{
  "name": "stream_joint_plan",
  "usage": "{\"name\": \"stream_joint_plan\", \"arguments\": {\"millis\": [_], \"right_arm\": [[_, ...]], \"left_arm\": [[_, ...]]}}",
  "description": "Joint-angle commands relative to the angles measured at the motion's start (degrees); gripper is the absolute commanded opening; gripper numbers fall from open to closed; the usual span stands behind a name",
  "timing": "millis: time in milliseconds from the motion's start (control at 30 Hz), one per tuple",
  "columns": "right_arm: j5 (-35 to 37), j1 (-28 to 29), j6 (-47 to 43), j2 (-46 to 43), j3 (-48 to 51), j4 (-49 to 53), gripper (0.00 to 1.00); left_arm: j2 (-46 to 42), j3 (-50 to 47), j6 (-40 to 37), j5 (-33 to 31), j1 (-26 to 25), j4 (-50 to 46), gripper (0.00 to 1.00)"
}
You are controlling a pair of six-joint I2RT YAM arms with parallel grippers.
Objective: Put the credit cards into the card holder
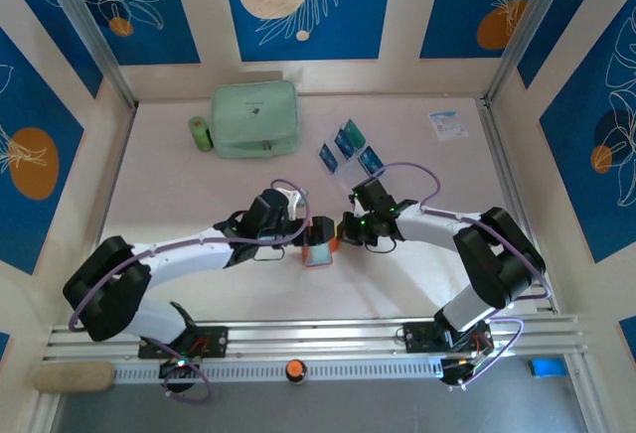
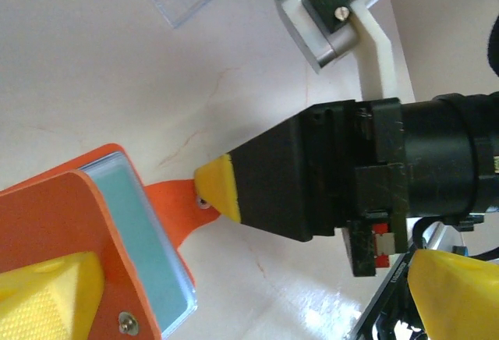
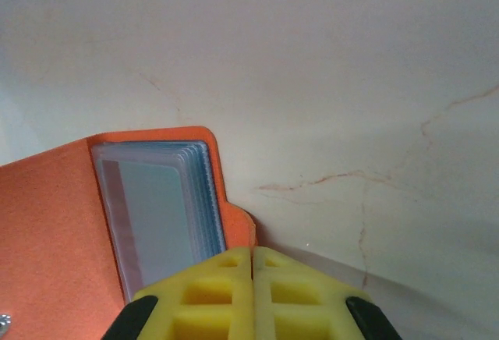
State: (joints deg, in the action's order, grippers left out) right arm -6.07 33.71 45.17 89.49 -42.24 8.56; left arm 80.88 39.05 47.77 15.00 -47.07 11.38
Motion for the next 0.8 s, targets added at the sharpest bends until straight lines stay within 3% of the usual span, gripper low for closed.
{"name": "stream_joint_plan", "arguments": {"millis": [0,200,333,467,767], "right_arm": [[-1.9,-0.4,0.8,0.3,0.9,-1.2,0.00],[-2.1,-1.5,1.0,-1.3,1.8,-0.5,0.01],[-1.8,-3.2,0.6,-4.1,2.9,1.0,0.19],[-2.0,-6.1,-0.2,-7.8,4.4,3.0,0.27],[-4.2,-11.8,-1.1,-16.2,7.6,6.1,0.28]], "left_arm": [[2.1,1.6,1.0,0.7,-1.3,2.2,1.00],[6.1,0.8,1.7,-0.5,-2.5,4.1,1.00],[7.7,-1.2,2.6,-2.0,-2.7,5.9,1.00],[9.2,-2.6,2.9,-3.3,-3.0,6.9,1.00],[11.0,-1.7,2.0,-3.8,-3.4,5.4,1.00]]}}
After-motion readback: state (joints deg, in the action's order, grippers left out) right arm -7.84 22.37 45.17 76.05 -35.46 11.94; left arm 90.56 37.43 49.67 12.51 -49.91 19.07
